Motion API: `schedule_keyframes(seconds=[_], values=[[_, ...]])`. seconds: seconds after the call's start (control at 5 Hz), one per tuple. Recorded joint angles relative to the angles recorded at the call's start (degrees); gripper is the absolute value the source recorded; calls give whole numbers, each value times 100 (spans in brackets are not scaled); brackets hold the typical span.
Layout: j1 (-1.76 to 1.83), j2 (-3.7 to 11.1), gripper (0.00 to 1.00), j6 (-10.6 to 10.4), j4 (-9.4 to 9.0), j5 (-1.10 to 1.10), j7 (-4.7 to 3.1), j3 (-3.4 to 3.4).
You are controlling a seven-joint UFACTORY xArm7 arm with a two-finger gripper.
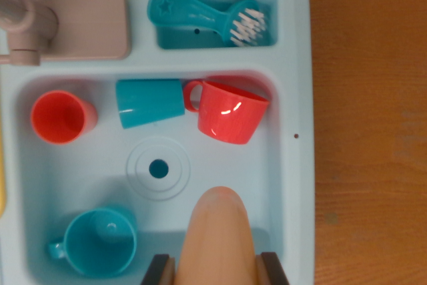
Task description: Pick detergent from the sink
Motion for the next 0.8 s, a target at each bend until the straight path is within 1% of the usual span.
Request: schedule_keyframes(seconds=[0.4,0.6,0.8], values=[[6,-128,100,445,317,-2,-12,4],[6,-128,100,445,317,-2,-12,4],[9,-182,100,630,448,-2,-18,6]])
